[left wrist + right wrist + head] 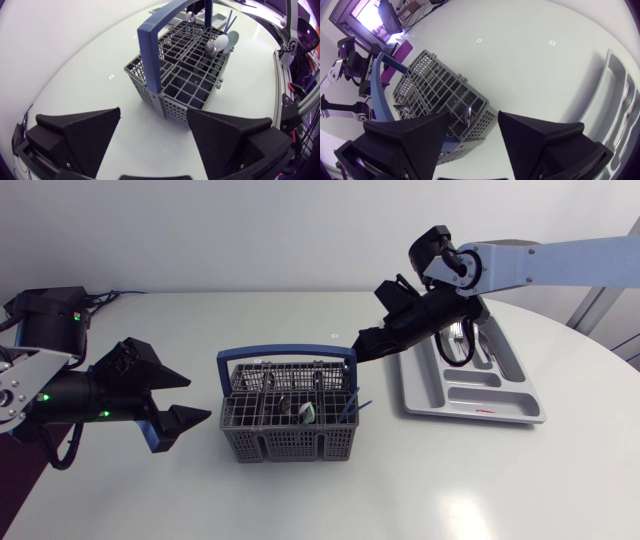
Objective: Unload the cutlery basket into the drawer organizer.
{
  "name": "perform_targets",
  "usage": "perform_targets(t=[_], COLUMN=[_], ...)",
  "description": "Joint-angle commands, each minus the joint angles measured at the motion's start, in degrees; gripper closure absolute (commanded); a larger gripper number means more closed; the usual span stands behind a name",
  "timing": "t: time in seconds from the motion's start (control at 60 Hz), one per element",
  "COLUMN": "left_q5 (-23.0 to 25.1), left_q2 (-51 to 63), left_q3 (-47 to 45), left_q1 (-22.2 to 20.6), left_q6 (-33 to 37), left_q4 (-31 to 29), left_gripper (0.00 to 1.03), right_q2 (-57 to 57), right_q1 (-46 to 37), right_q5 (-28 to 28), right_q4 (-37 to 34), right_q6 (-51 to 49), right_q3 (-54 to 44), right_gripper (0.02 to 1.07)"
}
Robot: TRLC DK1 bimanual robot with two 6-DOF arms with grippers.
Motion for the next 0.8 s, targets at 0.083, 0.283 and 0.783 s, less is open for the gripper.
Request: perform_targets(t=[0.083,0.283,0.783], left_q5=[1.1,1.2,1.3], left_q2=[-0.6,-0.5,-0.3], left_q3=[-1.2,-1.3,-2.0], left_q1=[-0.3,-0.3,-0.3], left_q6=[1.2,1.4,1.9], left_q4=[-0.4,-0.2,0.1], left_gripper=[0.05,0.05,0.05], right_q2=[1.9,2.9,1.6], right_q1=[1.1,1.6,3.5], right_q5=[0.3,0.5,2.4], right_q4=[-0.7,-0.7,0.1], right_q6=[1.7,2.9,5.0], right_q3=[1.7,2.3,1.3], right_gripper=[0.54,0.70,1.01])
